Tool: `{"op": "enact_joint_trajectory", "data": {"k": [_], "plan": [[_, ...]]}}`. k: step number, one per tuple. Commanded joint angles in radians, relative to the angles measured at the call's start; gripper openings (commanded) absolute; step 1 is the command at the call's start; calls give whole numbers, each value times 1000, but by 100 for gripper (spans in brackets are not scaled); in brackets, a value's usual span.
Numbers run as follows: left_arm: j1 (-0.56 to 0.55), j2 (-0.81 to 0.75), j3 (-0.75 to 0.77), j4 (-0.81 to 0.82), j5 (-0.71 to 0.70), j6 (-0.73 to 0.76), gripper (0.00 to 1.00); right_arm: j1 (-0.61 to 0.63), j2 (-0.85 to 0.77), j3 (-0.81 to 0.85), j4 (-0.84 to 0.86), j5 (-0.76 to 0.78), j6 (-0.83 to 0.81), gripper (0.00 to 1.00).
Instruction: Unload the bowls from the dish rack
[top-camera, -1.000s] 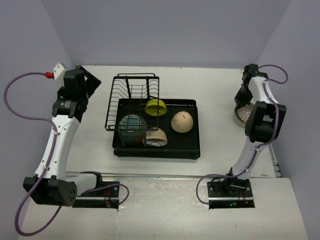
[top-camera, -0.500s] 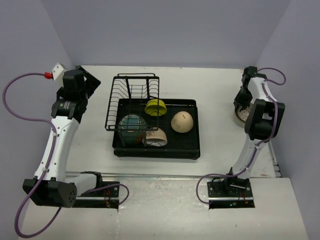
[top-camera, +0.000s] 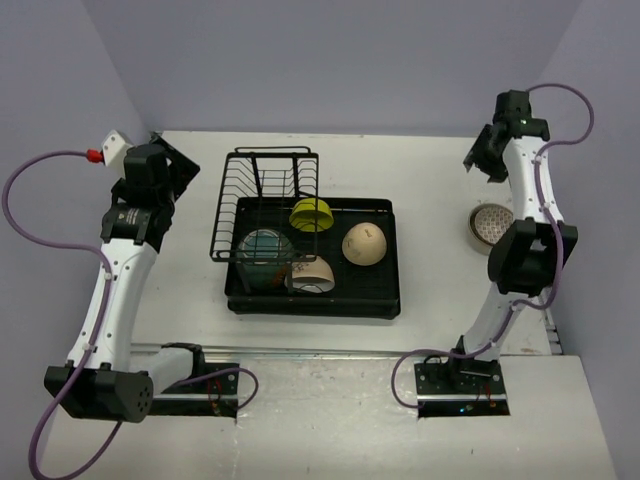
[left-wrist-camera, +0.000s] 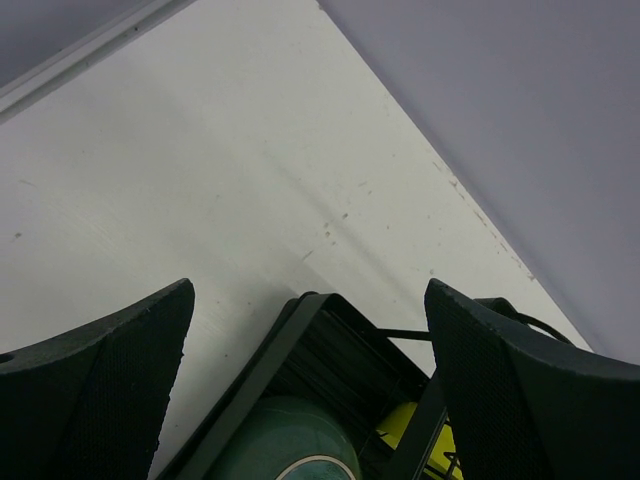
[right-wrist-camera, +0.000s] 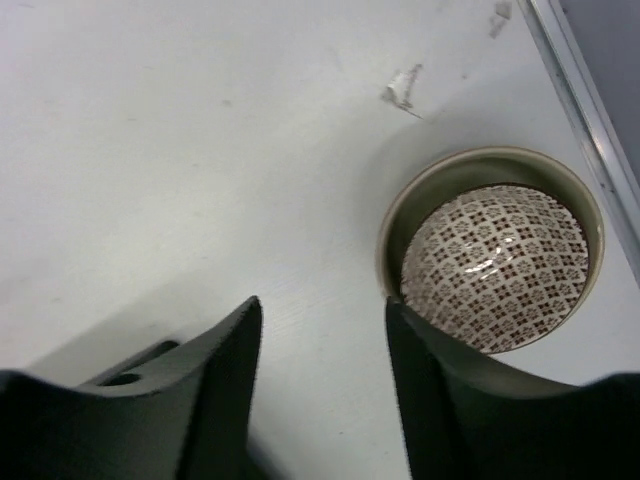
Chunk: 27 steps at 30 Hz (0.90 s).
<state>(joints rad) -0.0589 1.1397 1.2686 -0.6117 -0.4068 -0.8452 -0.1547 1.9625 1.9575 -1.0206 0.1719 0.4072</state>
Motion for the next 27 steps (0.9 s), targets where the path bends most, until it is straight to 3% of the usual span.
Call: {"op": "enact_joint_trajectory", "data": {"k": [1, 3, 5, 6, 7, 8, 10, 11, 14, 19, 22, 27], "plan": [[10, -34, -11, 4, -21, 1, 96, 67, -170, 73, -36, -66, 1, 59], [10, -43, -15, 0, -20, 0, 96, 110, -233, 32, 23, -150, 57, 66], [10, -54, -17, -8, -14, -2, 96, 103, -397, -162, 133, -359, 198, 66], [10, -58, -17, -13, -12, -3, 96, 103, -398, -163, 207, -424, 259, 66], [10, -61, -17, -14, -10, 0, 96, 104, -504, -316, 294, -487, 324, 65], [10, -67, -17, -22, -9, 0, 96, 115, -557, -409, 499, -591, 402, 65], [10, -77, -15, -29, -9, 3, 96, 130, -641, -646, 682, -646, 673, 64], [10, -84, -14, -36, -12, 6, 96, 157, -702, -722, 861, -656, 849, 63], [10, -98, -11, -43, -17, 9, 96, 283, -766, -877, 1014, -544, 1052, 62], [10, -109, 9, -62, -15, -6, 96, 487, -772, -943, 1079, -372, 1267, 64], [10, -110, 12, -85, -20, -26, 95, 617, -775, -951, 1032, -193, 1415, 65], [10, -126, 9, -91, -13, -49, 94, 725, -720, -957, 978, -86, 1594, 64]]}}
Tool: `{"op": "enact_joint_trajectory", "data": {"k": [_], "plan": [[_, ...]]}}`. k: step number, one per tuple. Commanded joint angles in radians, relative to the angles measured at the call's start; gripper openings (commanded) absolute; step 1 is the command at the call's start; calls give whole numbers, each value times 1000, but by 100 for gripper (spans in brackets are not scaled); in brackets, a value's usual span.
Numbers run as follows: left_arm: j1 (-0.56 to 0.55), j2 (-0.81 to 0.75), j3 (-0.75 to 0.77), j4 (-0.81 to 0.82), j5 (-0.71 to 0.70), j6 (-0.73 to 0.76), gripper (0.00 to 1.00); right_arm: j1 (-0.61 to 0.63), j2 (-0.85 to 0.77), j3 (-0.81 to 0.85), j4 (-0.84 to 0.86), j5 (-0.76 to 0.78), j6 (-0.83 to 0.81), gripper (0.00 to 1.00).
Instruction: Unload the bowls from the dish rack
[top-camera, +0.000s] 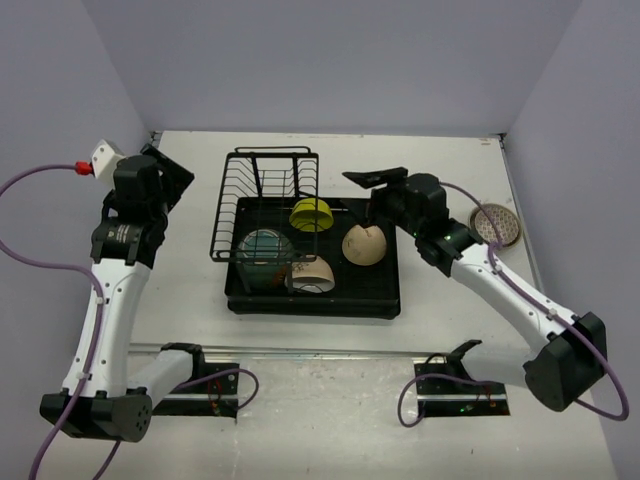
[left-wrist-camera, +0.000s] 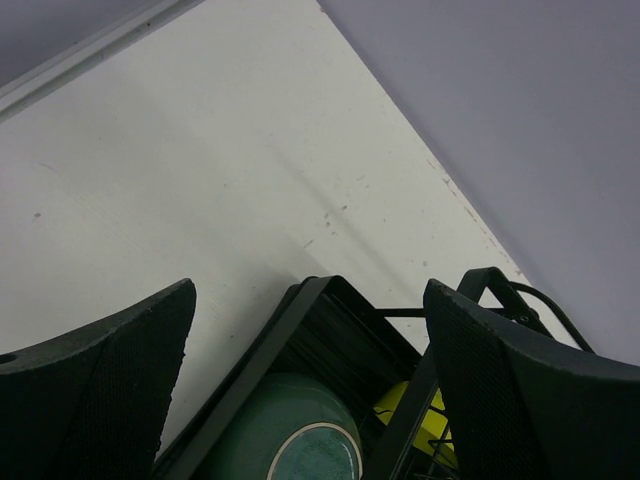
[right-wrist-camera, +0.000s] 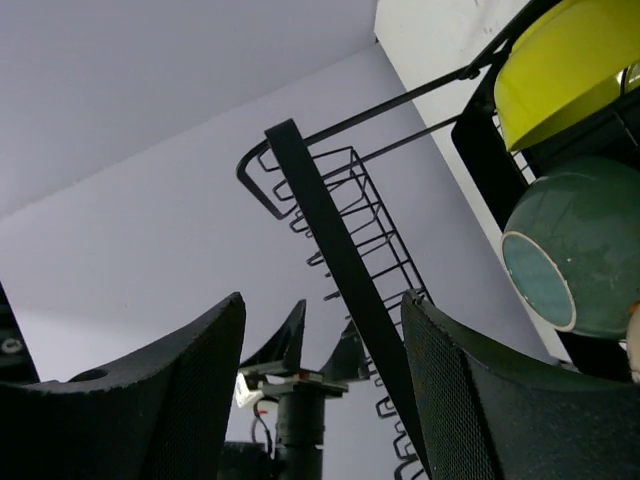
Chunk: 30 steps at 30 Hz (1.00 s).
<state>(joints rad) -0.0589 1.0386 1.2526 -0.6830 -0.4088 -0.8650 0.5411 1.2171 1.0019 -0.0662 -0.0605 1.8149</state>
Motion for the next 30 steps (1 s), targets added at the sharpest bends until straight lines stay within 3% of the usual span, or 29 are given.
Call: {"op": "enact_joint_trajectory", "data": {"k": [1, 8, 16, 20, 30], "plan": [[10, -28, 25, -20, -9, -32, 94, 60, 33, -2, 10, 171, 202, 64], [10, -49, 7, -24, -13, -46, 94, 160, 61, -138, 58, 284, 362, 61], [10, -54, -1, -21, 5, -60, 94, 215, 107, -175, 156, 363, 348, 57], [10, -48, 5, -21, 25, -71, 94, 217, 165, -161, 223, 380, 334, 54], [10, -43, 41, -30, -12, -43, 93, 240, 281, -8, 145, 432, 331, 49]]}}
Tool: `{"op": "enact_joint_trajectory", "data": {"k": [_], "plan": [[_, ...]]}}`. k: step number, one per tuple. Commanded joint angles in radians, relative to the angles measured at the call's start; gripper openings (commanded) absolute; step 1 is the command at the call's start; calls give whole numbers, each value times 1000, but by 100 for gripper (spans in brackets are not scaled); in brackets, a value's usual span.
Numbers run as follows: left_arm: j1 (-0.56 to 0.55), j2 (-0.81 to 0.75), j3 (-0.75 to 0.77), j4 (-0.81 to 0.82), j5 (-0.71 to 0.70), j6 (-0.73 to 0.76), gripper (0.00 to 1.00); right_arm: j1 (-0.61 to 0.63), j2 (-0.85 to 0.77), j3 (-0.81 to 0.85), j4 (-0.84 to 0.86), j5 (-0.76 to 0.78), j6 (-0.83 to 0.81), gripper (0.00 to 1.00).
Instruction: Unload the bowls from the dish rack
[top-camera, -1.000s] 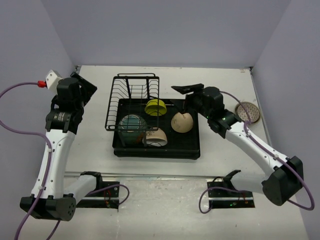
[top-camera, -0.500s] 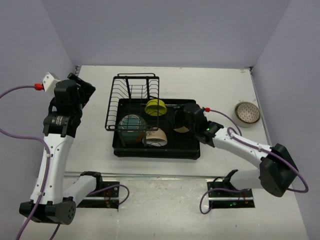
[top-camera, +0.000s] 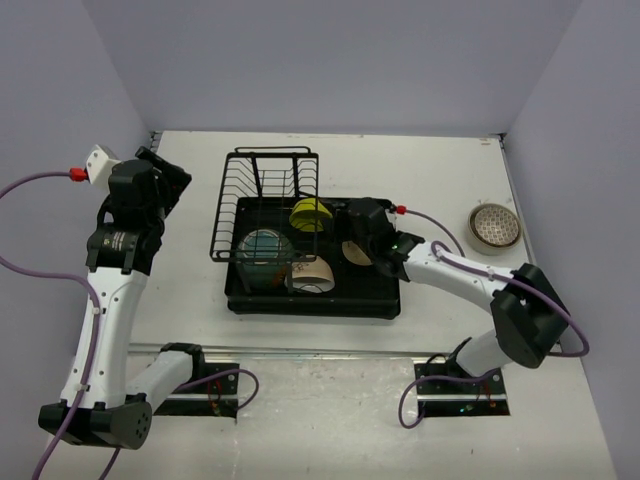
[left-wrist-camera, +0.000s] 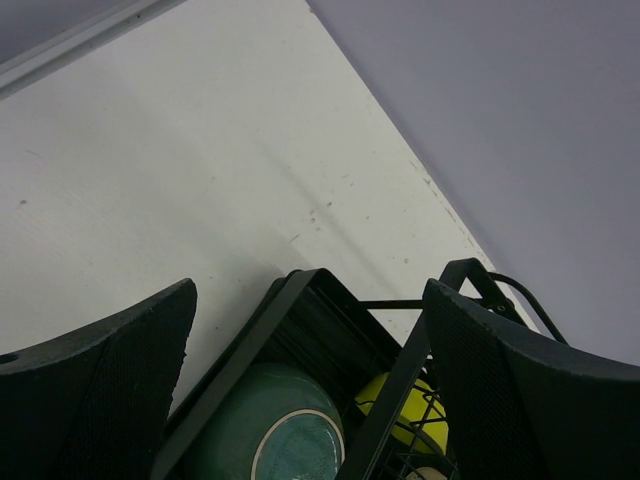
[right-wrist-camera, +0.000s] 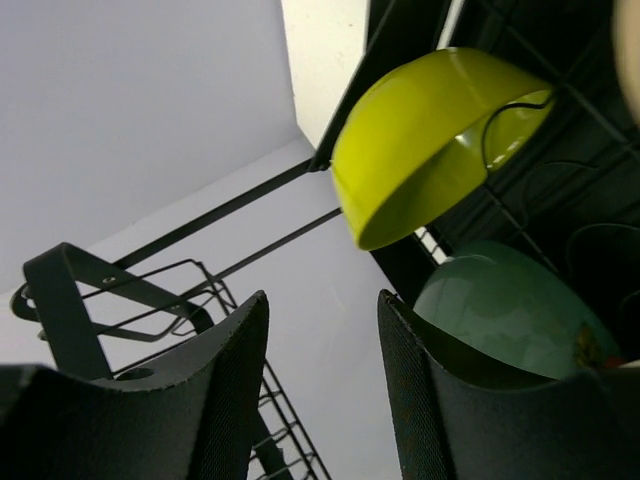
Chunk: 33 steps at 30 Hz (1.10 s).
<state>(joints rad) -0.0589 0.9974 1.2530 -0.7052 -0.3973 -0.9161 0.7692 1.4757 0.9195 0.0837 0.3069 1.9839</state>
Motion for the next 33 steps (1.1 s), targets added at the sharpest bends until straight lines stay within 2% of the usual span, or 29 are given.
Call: {"op": "enact_joint_trajectory", "data": {"k": [1, 7, 33], "plan": [[10, 0, 43, -8, -23, 10, 94, 13, 32, 88, -15, 69, 167, 48], [10, 3, 43, -7, -17, -4, 93, 28, 83, 140, -36, 80, 196, 48], [10, -8, 29, -2, -23, -6, 94, 39, 132, 128, -81, 103, 236, 46]]}}
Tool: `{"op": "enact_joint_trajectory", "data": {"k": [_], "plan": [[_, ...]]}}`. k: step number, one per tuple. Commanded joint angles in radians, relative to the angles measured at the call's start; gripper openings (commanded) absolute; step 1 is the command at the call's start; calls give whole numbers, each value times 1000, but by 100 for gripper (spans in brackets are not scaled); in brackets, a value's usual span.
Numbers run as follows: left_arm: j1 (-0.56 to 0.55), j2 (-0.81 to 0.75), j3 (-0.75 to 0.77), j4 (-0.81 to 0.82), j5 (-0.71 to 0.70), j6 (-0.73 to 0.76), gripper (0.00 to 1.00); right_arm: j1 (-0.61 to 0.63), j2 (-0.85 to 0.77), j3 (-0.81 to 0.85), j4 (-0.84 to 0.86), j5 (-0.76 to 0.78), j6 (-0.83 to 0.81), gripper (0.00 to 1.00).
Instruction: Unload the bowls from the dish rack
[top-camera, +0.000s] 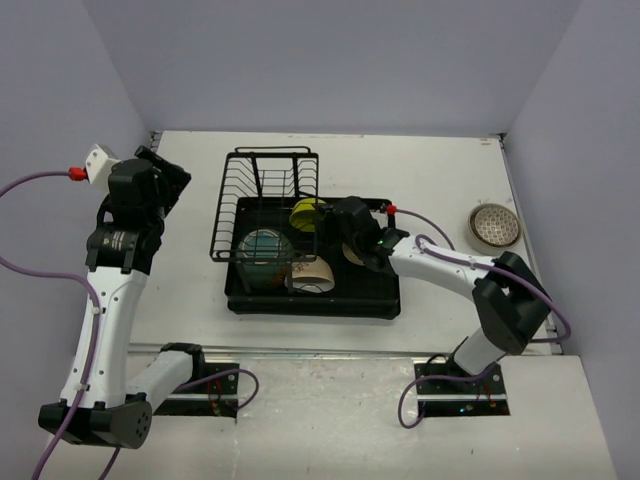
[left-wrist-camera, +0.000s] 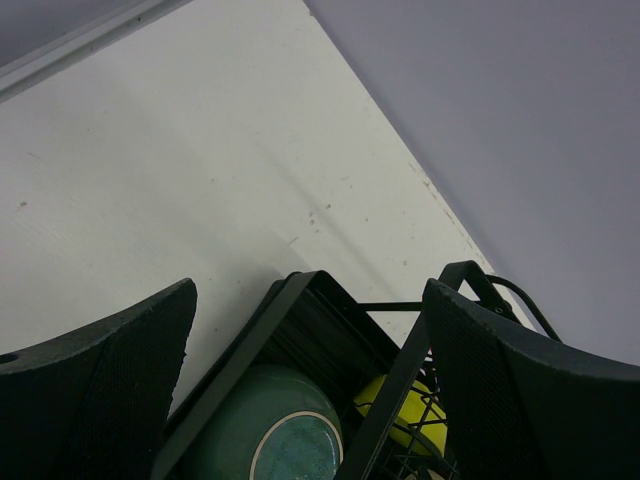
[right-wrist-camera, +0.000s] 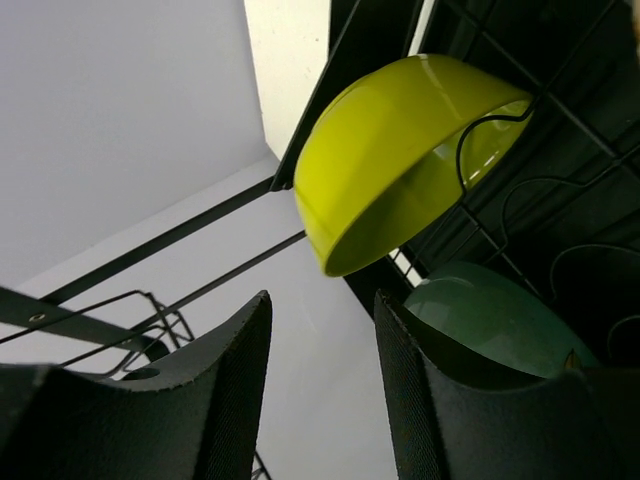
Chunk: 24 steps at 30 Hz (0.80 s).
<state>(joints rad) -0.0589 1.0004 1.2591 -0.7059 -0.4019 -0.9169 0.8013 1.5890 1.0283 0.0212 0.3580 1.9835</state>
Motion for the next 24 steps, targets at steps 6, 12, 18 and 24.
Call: {"op": "enact_joint_trajectory", "data": {"k": [6, 12, 18, 24], "plan": [[10, -20, 17, -3, -21, 0, 94, 7, 57, 38, -18, 59, 238, 43], [10, -16, 29, 0, -28, 23, 94, 9, 81, 33, 9, 70, 229, 38], [10, -16, 20, 5, -18, 21, 94, -5, 91, 36, 22, 79, 204, 38], [10, -20, 5, 13, -9, 23, 95, -28, 92, 29, 60, 90, 156, 35]]}}
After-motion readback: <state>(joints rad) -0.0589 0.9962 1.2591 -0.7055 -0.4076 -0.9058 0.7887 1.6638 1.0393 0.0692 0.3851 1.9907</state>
